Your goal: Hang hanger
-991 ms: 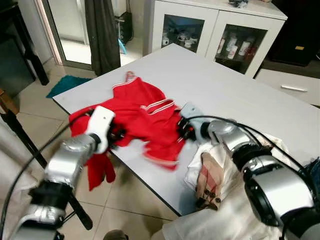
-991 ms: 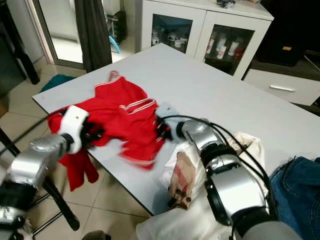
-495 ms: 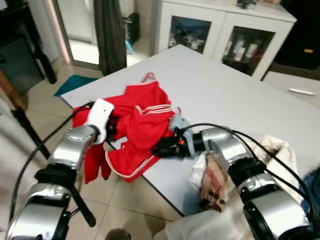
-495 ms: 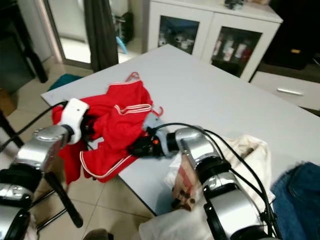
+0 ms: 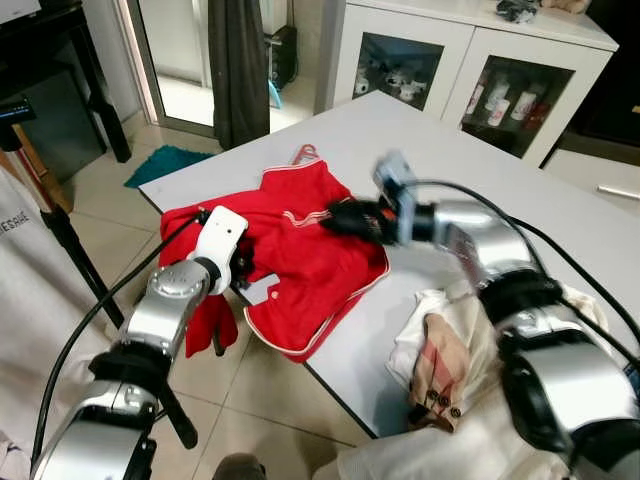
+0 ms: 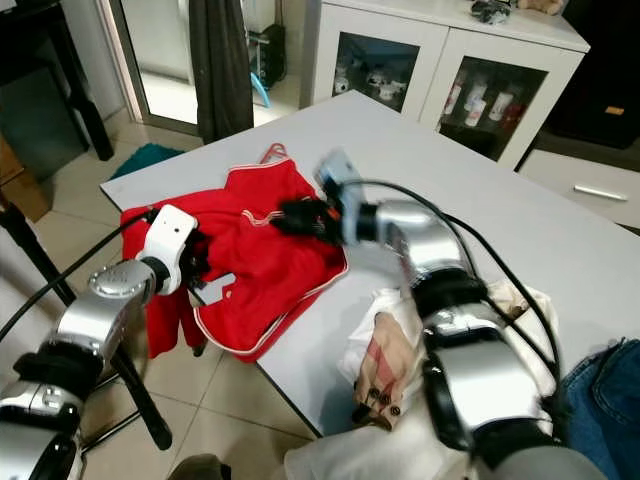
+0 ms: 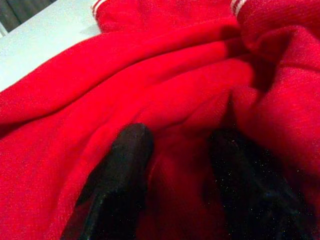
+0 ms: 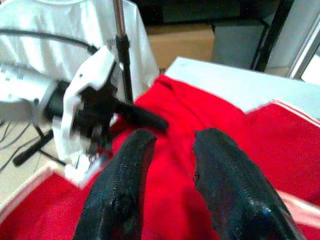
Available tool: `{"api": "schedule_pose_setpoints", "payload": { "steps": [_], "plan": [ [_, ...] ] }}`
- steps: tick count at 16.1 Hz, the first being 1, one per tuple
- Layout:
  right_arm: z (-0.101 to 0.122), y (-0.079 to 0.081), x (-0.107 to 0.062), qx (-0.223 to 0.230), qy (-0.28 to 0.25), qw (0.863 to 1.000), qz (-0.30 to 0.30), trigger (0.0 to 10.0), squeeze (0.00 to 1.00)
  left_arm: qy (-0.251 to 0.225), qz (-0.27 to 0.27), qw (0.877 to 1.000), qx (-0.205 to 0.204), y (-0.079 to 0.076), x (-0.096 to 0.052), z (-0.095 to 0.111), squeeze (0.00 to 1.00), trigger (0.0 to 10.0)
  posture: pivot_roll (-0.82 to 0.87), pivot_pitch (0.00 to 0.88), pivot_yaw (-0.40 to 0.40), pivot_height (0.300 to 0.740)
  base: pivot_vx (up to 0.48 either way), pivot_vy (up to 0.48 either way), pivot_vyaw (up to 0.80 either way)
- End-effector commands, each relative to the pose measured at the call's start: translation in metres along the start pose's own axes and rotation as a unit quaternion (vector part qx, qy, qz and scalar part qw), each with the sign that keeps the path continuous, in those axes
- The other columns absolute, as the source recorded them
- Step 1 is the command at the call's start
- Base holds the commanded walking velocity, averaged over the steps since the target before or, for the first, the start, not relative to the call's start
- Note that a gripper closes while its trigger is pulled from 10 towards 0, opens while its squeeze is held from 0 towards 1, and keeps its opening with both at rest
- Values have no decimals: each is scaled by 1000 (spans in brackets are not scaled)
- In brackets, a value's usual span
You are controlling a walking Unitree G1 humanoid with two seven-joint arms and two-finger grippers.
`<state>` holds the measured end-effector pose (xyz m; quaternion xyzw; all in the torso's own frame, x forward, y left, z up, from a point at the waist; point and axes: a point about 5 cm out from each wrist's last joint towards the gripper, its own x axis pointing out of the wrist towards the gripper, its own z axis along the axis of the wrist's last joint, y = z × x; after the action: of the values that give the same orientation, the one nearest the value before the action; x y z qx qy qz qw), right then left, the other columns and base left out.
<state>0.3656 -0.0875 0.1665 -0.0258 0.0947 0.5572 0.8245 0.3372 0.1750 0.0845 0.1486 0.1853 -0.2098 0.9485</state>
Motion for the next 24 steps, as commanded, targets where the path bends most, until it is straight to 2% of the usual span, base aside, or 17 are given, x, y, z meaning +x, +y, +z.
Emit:
{"api": "schedule_pose_setpoints", "payload": {
  "steps": [1, 2, 3, 5, 6, 7, 8, 9, 11, 13, 15, 17, 19, 22, 23, 24],
  "plan": [
    [0, 0, 5, 4, -6, 1000, -13, 10000, 0, 81, -30, 996, -7, -20, -1, -39, 0, 10000, 181, 0, -78, 740, 0, 0, 0],
    [-2, 6, 19, 7, -6, 1000, -15, 10000, 0, 83, -34, 996, -6, -24, -2, -42, 0, 10000, 189, 0, -82, 740, 0, 0, 0],
    [0, 17, 40, 24, -20, 999, -9, 10000, 0, 81, -39, 996, 0, -27, -2, -43, 0, 10000, 192, 0, -85, 740, 0, 0, 0],
    [-6, 26, 58, -2, 18, 1000, -22, 10000, 0, 77, -41, 996, 1, -30, -2, -42, 0, 10000, 195, 0, -84, 740, 0, 0, 0],
    [-9, 30, 72, -25, 58, 996, -66, 10000, 0, 73, -41, 996, -1, -33, -1, -41, 0, 10000, 204, 0, -87, 740, 0, 0, 0],
    [-4, 29, 80, -28, 66, 991, -113, 10000, 0, 70, -42, 997, -2, -35, -1, -40, 0, 10000, 213, 0, -91, 740, 0, 0, 0],
    [-2, 28, 81, -29, 66, 989, -127, 10000, 0, 69, -42, 997, -3, -36, -1, -40, 0, 10000, 213, 0, -91, 740, 0, 0, 0],
    [5, 22, 82, -31, 59, 980, -190, 10000, 0, 67, -44, 997, -3, -40, -4, -42, 0, 10000, 227, 0, -97, 740, 0, 0, 0],
    [11, 11, 77, -24, 54, 962, -266, 10000, 0, 71, -52, 996, 7, -47, -10, -50, 0, 10000, 238, 0, -105, 740, 0, 0, 0],
    [6, 7, 73, -16, 65, 955, -290, 10000, 0, 71, -61, 995, 21, -54, -17, -56, 0, 10000, 240, 0, -107, 740, 0, 0, 0],
    [-1, 8, 72, -7, 79, 956, -284, 10000, 0, 67, -68, 995, 30, -58, -20, -57, 0, 10000, 240, 0, -106, 740, 0, 0, 0],
    [-17, 24, 82, -11, 108, 974, -197, 10000, 0, 43, -96, 992, 64, -65, -26, -53, 0, 10000, 243, 0, -105, 740, 0, 0, 0],
    [-20, 28, 84, -12, 111, 978, -175, 10000, 0, 19, -128, 987, 92, -71, -30, -49, 0, 10000, 244, 0, -104, 740, 0, 0, 0],
    [-32, 32, 82, -24, 142, 977, -157, 10000, 0, 10, -164, 980, 115, -77, -34, -48, 0, 10000, 241, 0, -97, 740, 0, 0, 0],
    [-46, 30, 76, -40, 184, 968, -167, 10000, 0, 4, -169, 978, 119, -77, -36, -47, 0, 10000, 241, 0, -97, 740, 0, 0, 0],
    [-52, 27, 71, -37, 197, 963, -182, 10000, 0, 1, -170, 978, 120, -76, -37, -47, 0, 10000, 241, 0, -97, 740, 0, 0, 0]
  ]
}}
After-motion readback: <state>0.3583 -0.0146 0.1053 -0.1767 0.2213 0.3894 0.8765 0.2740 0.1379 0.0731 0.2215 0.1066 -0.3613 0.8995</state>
